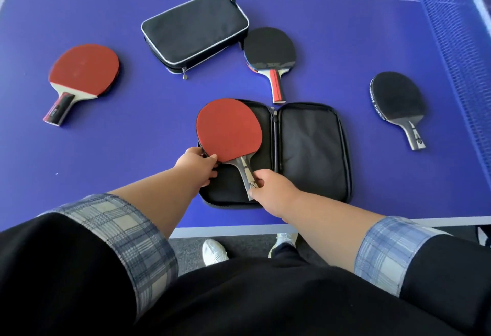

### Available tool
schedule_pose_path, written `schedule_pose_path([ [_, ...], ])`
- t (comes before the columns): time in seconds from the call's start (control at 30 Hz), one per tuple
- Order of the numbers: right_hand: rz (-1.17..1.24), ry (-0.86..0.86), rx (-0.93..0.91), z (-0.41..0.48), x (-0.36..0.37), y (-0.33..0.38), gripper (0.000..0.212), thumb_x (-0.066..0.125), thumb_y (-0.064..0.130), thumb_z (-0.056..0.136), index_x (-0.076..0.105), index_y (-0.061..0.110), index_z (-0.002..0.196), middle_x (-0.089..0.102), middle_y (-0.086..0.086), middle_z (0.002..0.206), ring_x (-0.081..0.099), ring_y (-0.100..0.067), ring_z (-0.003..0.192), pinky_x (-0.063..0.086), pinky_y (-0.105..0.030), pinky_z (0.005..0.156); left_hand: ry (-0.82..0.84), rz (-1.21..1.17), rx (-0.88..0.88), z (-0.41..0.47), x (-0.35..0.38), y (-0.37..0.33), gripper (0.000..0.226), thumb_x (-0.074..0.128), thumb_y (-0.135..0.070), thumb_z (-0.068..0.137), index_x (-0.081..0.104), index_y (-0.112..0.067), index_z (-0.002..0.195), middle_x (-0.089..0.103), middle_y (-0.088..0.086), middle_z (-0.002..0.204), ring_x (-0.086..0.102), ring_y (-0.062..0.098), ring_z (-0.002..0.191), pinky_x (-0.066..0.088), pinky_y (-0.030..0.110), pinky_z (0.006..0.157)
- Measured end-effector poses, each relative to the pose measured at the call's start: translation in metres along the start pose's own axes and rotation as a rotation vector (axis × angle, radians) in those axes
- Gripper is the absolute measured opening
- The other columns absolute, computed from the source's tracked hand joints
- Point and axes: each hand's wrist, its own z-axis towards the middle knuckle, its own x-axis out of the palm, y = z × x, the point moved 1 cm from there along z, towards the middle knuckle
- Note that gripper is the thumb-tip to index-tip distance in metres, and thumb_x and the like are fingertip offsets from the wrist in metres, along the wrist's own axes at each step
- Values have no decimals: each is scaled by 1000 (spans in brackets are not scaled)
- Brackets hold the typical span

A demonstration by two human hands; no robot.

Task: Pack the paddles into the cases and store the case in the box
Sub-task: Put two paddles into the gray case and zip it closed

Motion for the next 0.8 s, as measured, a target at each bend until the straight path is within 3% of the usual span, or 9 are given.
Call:
schedule_pose_path([
  [0.07,-14,-47,-27,2,0,-1,32,60,19,94,64,24,125,70,4,106,56,-11,68,41,-22,56,-53,-22,7,0,2,-1,30,61,-22,92,54,-18,120,72,4,97,73,18,82,60,44,81],
  [0.17,-18,-55,-20,5,-2,-4,32,57,15,95,66,23,125,70,5,105,50,-4,63,35,-18,53,-80,-74,-10,-2,4,0,47,62,-21,91,44,-21,135,70,4,100,73,17,79,61,40,76],
  [0.33,-45,-37,-54,1,-3,-1,33,55,14,95,66,23,125,71,8,109,56,-5,68,38,-19,56,-101,-41,5,1,-1,4,36,59,-23,92,55,-26,128,65,0,81,71,21,82,60,40,79],
  [0.4,-57,-56,-76,-2,-3,0,33,59,19,94,64,22,127,70,7,110,57,-7,68,41,-22,56,-109,-85,3,3,-4,5,42,56,-23,91,55,-28,133,67,-3,81,71,21,83,59,40,82],
  [0.5,-124,-71,-106,-6,-4,4,37,67,27,90,61,21,125,68,2,111,63,-15,80,53,-33,73,-122,-78,23,1,-8,4,59,53,-28,87,41,-41,143,68,-9,91,70,21,88,58,39,82],
  [0.6,-218,-62,-96,-7,-3,6,64,72,28,88,44,19,145,60,-1,127,63,-19,102,52,-36,91,-21,-45,55,-6,-9,1,56,51,-26,90,43,-44,142,65,-10,90,65,20,83,56,36,82],
  [0.7,-281,-108,-96,-8,-6,14,65,71,25,88,42,18,146,56,-5,133,64,-24,104,53,-41,92,91,49,71,-16,-17,-9,52,49,-25,95,42,-42,144,58,-4,90,55,19,79,48,31,72],
  [0.8,-360,-82,-40,-9,-6,27,75,73,30,86,35,17,150,53,-8,137,61,-25,112,52,-41,93,177,151,82,-25,-25,-15,45,43,-27,100,44,-37,144,61,-5,94,58,16,81,46,25,66],
])
